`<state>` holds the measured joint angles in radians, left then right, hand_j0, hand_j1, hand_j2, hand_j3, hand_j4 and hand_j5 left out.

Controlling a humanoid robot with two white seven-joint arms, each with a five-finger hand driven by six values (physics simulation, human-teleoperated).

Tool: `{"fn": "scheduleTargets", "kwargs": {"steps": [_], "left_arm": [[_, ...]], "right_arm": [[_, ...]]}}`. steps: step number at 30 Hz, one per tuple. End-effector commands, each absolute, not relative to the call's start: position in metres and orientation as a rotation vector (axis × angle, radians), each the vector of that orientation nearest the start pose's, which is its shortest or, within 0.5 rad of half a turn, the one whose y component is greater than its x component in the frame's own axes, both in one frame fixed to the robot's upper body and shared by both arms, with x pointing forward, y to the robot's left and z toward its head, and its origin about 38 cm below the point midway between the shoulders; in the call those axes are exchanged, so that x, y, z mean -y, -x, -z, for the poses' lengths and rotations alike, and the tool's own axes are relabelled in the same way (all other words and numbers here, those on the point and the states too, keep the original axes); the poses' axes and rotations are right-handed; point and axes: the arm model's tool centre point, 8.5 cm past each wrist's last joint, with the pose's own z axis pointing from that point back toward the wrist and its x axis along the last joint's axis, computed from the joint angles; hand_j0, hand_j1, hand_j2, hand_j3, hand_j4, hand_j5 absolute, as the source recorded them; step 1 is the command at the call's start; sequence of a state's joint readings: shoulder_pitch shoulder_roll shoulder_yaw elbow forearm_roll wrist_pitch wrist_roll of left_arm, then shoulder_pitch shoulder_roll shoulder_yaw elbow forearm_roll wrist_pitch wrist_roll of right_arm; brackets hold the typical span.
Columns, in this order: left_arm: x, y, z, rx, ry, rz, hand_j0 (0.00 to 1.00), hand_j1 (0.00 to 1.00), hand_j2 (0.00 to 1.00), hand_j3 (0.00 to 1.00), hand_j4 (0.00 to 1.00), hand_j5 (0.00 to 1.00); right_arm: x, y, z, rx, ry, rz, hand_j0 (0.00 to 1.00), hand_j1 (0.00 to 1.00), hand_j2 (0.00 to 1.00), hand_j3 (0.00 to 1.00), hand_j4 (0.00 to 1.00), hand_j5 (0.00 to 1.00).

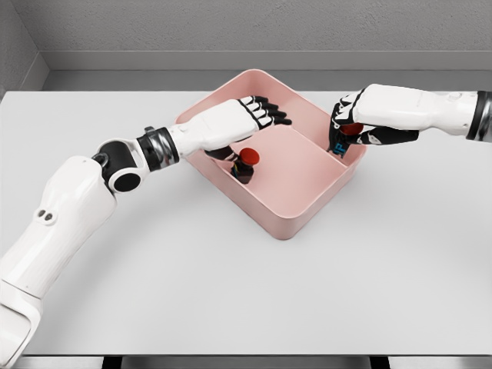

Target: Put the industrial switch in the basket with both arms

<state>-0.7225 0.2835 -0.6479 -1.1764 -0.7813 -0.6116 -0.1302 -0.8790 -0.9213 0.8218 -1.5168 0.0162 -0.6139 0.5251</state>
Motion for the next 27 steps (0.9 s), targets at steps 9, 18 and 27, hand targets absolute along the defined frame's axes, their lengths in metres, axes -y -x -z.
{"fn": "scheduleTargets", "kwargs": {"steps": [9, 18, 27], "left_arm": [[-0.121, -0.484, -0.19, -2.449, 0.59, -2.47, 1.0, 1.0, 1.0, 1.0, 1.0, 1.0], [-0.125, -0.484, -0.204, -2.451, 0.607, -2.431, 1.0, 1.0, 1.0, 1.0, 1.0, 1.0], [-0.226, -0.4, -0.266, -2.215, 0.585, -2.43, 1.0, 1.0, 1.0, 1.0, 1.0, 1.0]], "right_arm": [[0.276, -0.432, -0.295, 1.659, 0.19, -2.045, 0.44, 0.44, 0.44, 0.44, 0.44, 0.44], [0.265, -0.436, -0.297, 1.686, 0.174, -2.048, 0.44, 0.44, 0.44, 0.44, 0.44, 0.44], [0.24, -0.453, -0.29, 1.684, 0.127, -2.056, 0.44, 0.44, 0.44, 0.44, 0.44, 0.44]]}}
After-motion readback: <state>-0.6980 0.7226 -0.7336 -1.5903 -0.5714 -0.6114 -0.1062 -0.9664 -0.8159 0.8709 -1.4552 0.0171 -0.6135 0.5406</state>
